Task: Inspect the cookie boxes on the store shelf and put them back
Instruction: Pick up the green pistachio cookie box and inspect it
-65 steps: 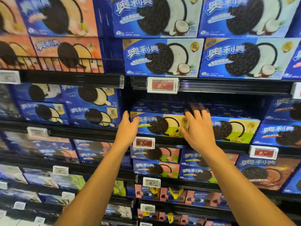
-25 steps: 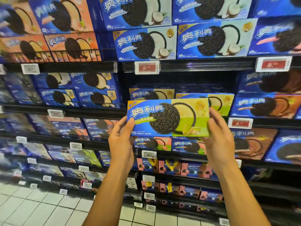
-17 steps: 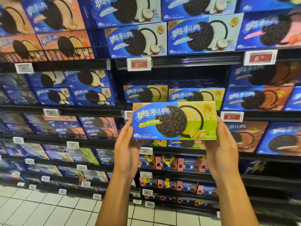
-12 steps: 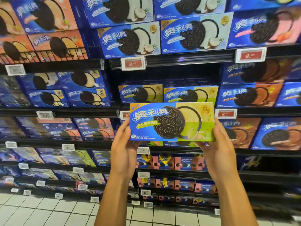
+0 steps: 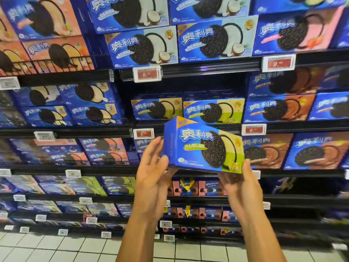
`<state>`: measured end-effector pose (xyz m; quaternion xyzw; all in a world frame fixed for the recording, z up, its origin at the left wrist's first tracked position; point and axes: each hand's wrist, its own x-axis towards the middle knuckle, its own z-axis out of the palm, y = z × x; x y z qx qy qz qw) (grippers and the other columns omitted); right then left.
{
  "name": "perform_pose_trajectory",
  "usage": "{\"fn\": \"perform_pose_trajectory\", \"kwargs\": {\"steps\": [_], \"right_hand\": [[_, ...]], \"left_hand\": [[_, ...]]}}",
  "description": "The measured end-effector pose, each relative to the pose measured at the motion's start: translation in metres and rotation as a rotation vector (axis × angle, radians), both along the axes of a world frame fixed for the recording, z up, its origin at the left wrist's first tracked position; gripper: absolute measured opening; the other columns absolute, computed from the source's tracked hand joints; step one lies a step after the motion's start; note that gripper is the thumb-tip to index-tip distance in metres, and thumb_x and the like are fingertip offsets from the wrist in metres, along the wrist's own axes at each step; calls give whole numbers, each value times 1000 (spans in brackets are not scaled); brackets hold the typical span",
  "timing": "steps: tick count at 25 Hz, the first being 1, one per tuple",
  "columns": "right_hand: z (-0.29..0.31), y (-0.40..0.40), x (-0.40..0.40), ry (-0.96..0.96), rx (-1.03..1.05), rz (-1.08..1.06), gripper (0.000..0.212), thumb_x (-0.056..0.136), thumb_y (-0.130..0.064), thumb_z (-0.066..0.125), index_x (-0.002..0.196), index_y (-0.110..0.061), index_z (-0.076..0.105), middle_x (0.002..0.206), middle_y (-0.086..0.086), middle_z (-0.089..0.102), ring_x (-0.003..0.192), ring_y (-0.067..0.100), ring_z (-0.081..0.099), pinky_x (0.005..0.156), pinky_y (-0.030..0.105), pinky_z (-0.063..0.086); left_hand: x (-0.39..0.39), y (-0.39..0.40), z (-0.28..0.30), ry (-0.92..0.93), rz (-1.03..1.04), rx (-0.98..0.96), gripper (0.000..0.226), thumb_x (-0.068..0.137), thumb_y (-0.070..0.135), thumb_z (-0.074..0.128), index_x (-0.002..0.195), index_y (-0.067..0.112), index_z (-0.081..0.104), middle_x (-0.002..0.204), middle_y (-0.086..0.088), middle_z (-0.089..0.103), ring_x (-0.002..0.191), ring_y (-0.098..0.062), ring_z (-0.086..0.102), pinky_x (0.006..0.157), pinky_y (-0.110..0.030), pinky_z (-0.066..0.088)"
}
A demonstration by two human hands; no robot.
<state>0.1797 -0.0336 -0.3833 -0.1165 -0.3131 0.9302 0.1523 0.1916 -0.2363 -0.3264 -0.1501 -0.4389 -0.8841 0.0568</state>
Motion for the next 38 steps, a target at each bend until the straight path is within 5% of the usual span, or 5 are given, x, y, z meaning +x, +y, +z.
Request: {"fn": "perform_pose_trajectory", "kwargs": {"steps": [7, 15, 22, 30, 38], "right_hand": [[-21, -12, -1, -132, -321, 204, 45, 99, -20, 56, 141, -5, 54, 141, 20, 59, 113, 31, 60, 99, 41, 50], [-35, -16, 0, -137, -347, 292, 47, 96, -24, 54, 134, 3, 59, 120, 22, 69, 123, 36, 55, 116, 44, 36], [-31, -15, 0, -124, -316, 258, 37, 106, -22, 46, 131, 1, 61, 128, 22, 67, 105, 31, 71, 99, 42, 55], [-12, 3, 4, -27, -357, 134, 62, 87, -23, 63, 146, -9, 50, 145, 18, 55, 131, 36, 56, 101, 48, 49], [18, 16, 15, 106, 31, 54, 46, 81, -15, 67, 126, -22, 60, 112, 8, 72, 101, 28, 67, 85, 44, 59]], "left_hand": [[13, 38, 0, 77, 112, -196, 54, 67, 23, 84, 117, 35, 68, 123, 8, 69, 112, -11, 65, 80, -22, 55], [16, 52, 5, 107, 116, -235, 68, 61, 20, 87, 124, 30, 63, 122, 9, 68, 102, -10, 68, 74, -23, 56], [18, 59, 3, 179, 87, -291, 67, 66, 17, 86, 127, 33, 61, 125, 8, 66, 110, -8, 64, 82, -21, 54], [6, 30, -3, 86, 111, -139, 40, 83, 13, 67, 118, 32, 69, 126, 4, 68, 119, -12, 62, 85, -21, 53], [-15, 1, -9, -52, 141, -151, 44, 86, 22, 62, 129, 18, 58, 126, -1, 68, 105, -13, 66, 84, -27, 53]]}}
